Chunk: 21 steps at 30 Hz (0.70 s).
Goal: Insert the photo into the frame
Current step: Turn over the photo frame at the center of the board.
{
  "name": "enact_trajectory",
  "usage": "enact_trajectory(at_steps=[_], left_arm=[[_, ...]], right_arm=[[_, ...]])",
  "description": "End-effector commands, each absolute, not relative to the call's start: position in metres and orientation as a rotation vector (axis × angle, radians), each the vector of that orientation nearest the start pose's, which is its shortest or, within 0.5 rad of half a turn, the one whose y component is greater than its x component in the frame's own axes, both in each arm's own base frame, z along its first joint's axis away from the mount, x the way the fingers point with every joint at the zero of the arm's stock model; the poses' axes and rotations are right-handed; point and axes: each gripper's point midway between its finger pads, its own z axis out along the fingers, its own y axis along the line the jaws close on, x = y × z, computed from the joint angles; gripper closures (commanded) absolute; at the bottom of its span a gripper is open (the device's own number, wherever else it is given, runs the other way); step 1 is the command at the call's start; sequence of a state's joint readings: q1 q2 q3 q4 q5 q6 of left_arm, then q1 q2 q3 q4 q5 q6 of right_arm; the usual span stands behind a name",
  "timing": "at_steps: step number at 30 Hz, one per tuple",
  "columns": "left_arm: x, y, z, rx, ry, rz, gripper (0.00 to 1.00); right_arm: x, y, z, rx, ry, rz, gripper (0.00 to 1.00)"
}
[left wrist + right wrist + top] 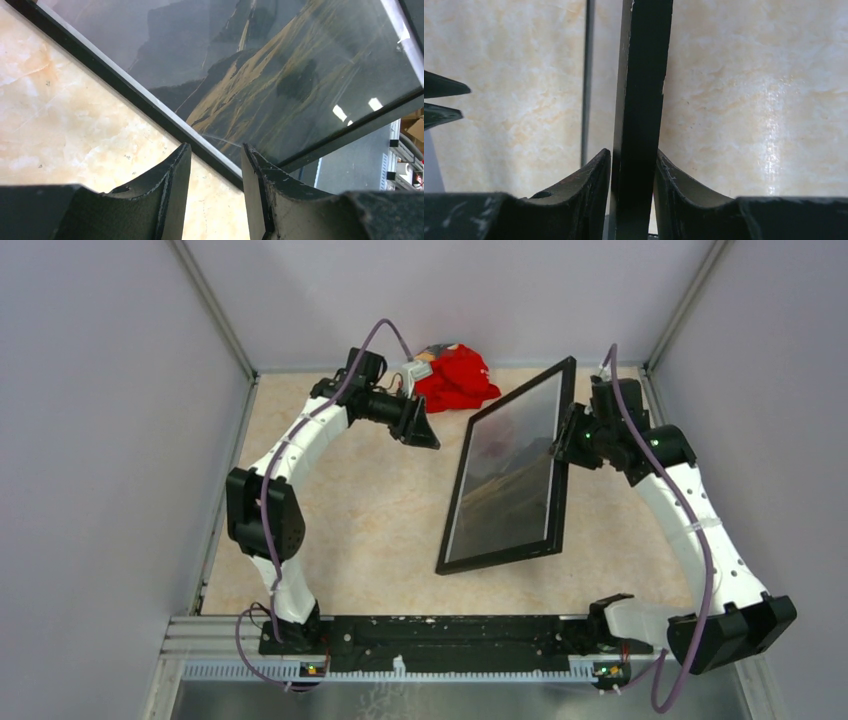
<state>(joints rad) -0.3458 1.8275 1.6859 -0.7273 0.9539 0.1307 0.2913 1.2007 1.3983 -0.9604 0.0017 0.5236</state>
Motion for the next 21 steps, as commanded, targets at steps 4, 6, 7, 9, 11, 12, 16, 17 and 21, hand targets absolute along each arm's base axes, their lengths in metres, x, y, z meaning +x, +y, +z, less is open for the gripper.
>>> enact_trajectory(at_steps=[4,6,7,9,11,12,16,17,21], left_arm=[[0.35,-0.263,0.234,0.989,2.034,-1.211,0.52],[0.352,-0.259,0.225,0.992,2.053,-1.182,0.52],[0.354,-0.257,0.221,0.995,2.059,-1.169,0.52],[0.356,-0.252,0.214,0.99,2.078,-1.157,0.52],[0.358,-0.248,0.208,0.981,2.095,-1.157,0.52],[0.359,-0.246,0.205,0.978,2.102,-1.155,0.53],[0.363,-0.24,0.196,0.975,2.125,-1.134,0.53],[0.364,-0.239,0.194,0.977,2.13,-1.123,0.53],[0.369,-0.229,0.186,0.978,2.169,-1.075,0.53]], right_arm=[[0.281,0.099,0.242,0.257,2.368,0.357,0.69],[0.277,0.101,0.233,0.265,2.38,0.372,0.71],[0.275,0.1,0.229,0.271,2.385,0.374,0.72],[0.268,0.103,0.218,0.283,2.405,0.398,0.74],[0.26,0.105,0.204,0.306,2.419,0.429,0.75],[0.257,0.106,0.198,0.312,2.424,0.44,0.75],[0.249,0.111,0.169,0.337,2.442,0.49,0.76],[0.248,0.112,0.16,0.339,2.454,0.495,0.75],[0.256,0.123,0.136,0.296,2.486,0.54,0.76]])
